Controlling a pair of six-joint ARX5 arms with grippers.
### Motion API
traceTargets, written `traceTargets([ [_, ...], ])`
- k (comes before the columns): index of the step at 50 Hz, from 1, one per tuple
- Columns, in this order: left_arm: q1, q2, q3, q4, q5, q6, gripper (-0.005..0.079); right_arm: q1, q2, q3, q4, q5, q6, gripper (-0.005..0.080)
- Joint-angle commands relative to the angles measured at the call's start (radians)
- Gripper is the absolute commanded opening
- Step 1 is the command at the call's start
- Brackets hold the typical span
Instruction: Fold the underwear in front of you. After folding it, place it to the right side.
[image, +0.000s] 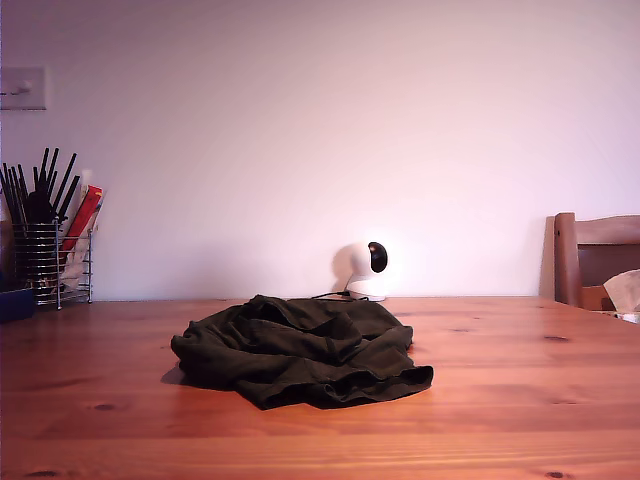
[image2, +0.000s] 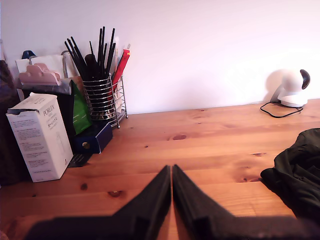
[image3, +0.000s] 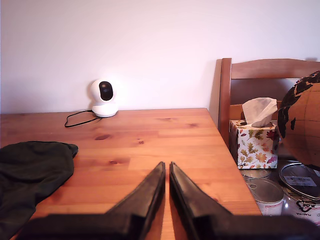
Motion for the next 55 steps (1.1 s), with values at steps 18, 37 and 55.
traceTargets([
  [18,0.064,-0.014,-0.035,-0.039,0.179,0.023,-0.0024,-0.021,-0.007,0.013,-0.007,-0.048,0.005,-0.0013],
  [37,0.063,-0.014,-0.024,0.198,0.227,-0.196,-0.0024,-0.021,-0.007,0.05,0.114,-0.114,0.279,-0.0013],
  [55,0.06,0.012,0.11,-0.016,0.478,-0.373,-0.0024,-0.021,0.037,0.174,-0.022,-0.441,0.428,-0.0013],
])
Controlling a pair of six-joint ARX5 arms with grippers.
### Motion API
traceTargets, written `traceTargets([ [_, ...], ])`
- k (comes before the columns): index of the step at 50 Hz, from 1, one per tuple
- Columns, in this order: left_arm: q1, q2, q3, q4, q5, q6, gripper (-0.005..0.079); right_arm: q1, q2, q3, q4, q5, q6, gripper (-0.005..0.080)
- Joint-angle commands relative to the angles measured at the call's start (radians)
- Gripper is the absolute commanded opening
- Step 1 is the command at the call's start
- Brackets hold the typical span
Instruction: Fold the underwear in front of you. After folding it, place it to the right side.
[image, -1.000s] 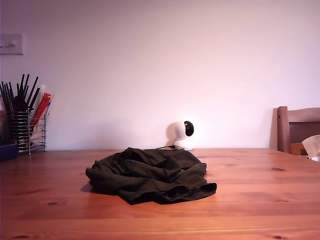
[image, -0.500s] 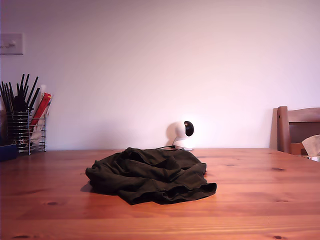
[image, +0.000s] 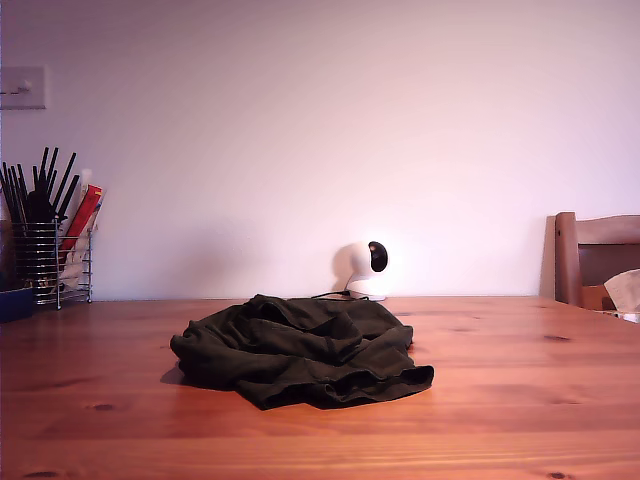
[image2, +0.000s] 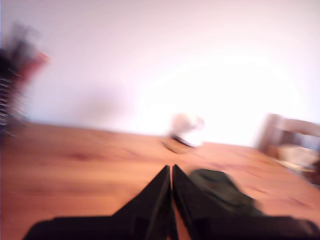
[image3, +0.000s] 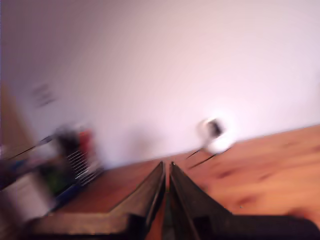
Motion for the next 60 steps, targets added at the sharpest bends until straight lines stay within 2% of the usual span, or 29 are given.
traceTargets([
  [1,-0.005,0.022,0.032,-0.026,0.051,-0.005,-0.0024,-0.002,0.041,0.022,-0.04,-0.067,0.013,-0.0013],
  [9,-0.005,0.134,0.086,-0.087,0.159,0.006,-0.0024,-0.001,0.166,0.087,-0.127,-0.182,0.013,-0.0013],
  [17,-0.005,0.304,0.13,-0.1,0.257,0.034,-0.0024,-0.001,0.335,0.159,-0.155,-0.279,0.013,-0.0013],
  [28,-0.052,0.588,0.254,-0.158,0.308,0.126,-0.0023,0.01,0.642,0.334,-0.243,-0.362,0.012,-0.0004],
  [39,-0.136,0.881,0.411,-0.204,0.305,0.288,-0.0023,0.083,0.927,0.512,-0.255,-0.364,-0.032,0.0111],
  [44,-0.168,0.998,0.473,-0.205,0.303,0.33,-0.0023,0.126,1.048,0.59,-0.259,-0.362,-0.076,0.0201],
  [50,-0.2,1.12,0.536,-0.212,0.293,0.382,-0.0023,0.179,1.19,0.681,-0.267,-0.359,-0.109,0.0271],
  [60,-0.258,1.283,0.626,-0.277,0.278,0.455,-0.0023,0.283,1.424,0.864,-0.35,-0.34,-0.227,0.0407],
])
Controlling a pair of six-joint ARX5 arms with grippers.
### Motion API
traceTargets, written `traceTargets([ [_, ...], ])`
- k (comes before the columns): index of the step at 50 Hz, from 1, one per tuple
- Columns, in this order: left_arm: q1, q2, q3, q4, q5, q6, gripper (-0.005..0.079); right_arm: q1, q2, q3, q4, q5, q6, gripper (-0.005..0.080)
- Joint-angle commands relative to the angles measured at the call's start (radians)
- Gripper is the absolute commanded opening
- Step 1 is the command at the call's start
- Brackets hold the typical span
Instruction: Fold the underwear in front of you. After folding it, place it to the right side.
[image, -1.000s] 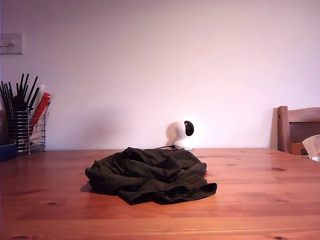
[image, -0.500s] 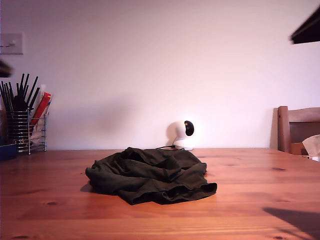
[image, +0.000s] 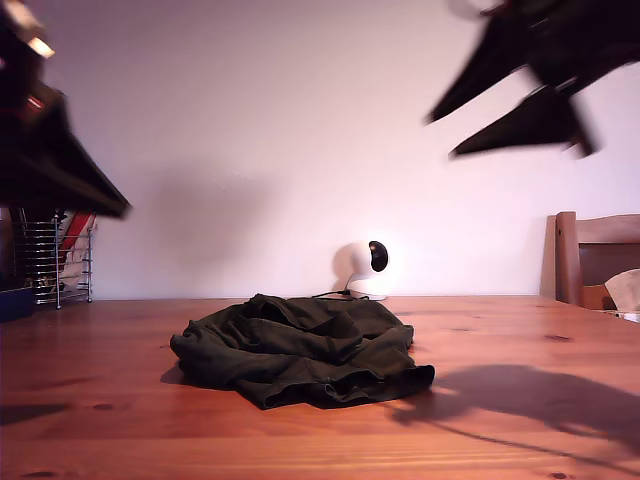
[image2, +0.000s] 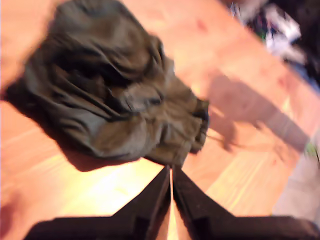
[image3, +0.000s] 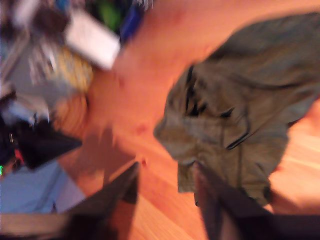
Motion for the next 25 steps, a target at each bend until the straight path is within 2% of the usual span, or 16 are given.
traceTargets([
  [1,-0.019,0.038,0.014,-0.013,-0.003,0.027,-0.0023,0.03,0.067,0.054,-0.03,0.023,-0.055,0.0422],
  [6,-0.05,0.08,0.038,-0.016,-0.011,0.046,-0.0023,0.08,0.169,0.158,-0.094,0.122,-0.115,0.0459],
  [14,-0.088,0.094,0.061,-0.006,-0.058,0.078,-0.0023,0.136,0.328,0.319,-0.222,0.255,-0.192,0.0466],
  [25,-0.104,0.095,0.063,-0.005,-0.107,0.09,-0.0023,0.199,0.513,0.507,-0.343,0.381,-0.253,0.048],
])
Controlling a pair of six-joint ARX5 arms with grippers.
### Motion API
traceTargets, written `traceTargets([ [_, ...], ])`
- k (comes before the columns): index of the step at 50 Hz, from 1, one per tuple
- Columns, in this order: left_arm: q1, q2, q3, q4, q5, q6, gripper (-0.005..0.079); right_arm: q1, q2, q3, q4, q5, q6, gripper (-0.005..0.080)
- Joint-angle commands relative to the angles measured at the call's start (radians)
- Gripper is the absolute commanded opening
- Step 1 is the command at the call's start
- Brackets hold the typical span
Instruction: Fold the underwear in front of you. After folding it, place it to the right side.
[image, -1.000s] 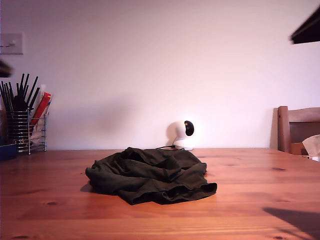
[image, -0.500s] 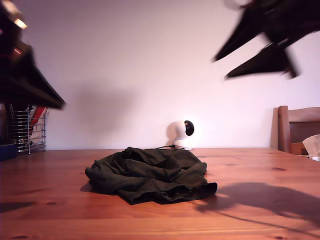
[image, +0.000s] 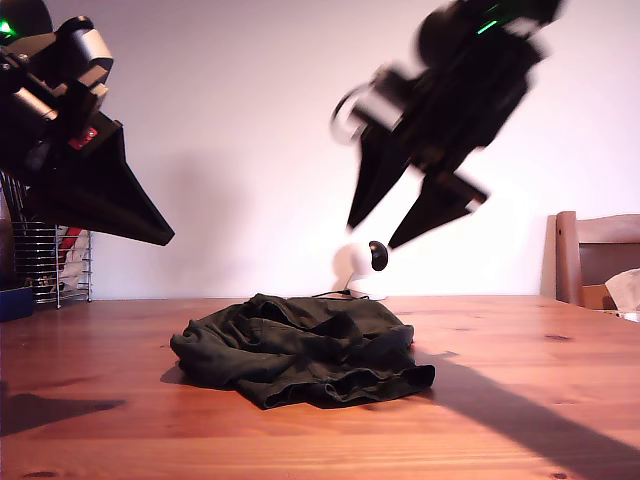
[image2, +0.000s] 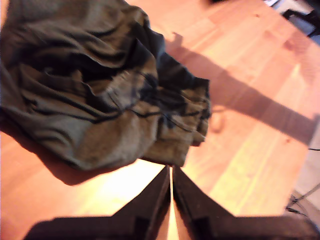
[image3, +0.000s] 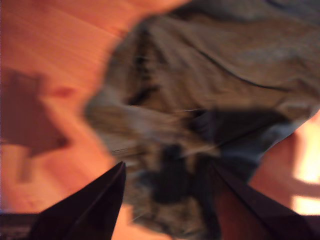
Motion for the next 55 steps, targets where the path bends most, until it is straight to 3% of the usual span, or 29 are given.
traceTargets([
  [1,-0.005,0.006,0.0,0.003,-0.004,0.009,-0.0023,0.022,0.048,0.045,-0.026,0.028,-0.02,0.048],
  [14,-0.005,0.006,0.0,0.004,-0.004,0.008,-0.0023,0.053,0.188,0.196,-0.087,0.13,-0.051,0.0482],
  [55,-0.005,0.006,0.001,0.031,-0.005,0.009,-0.0023,0.055,0.328,0.237,-0.024,0.154,-0.095,0.0477],
])
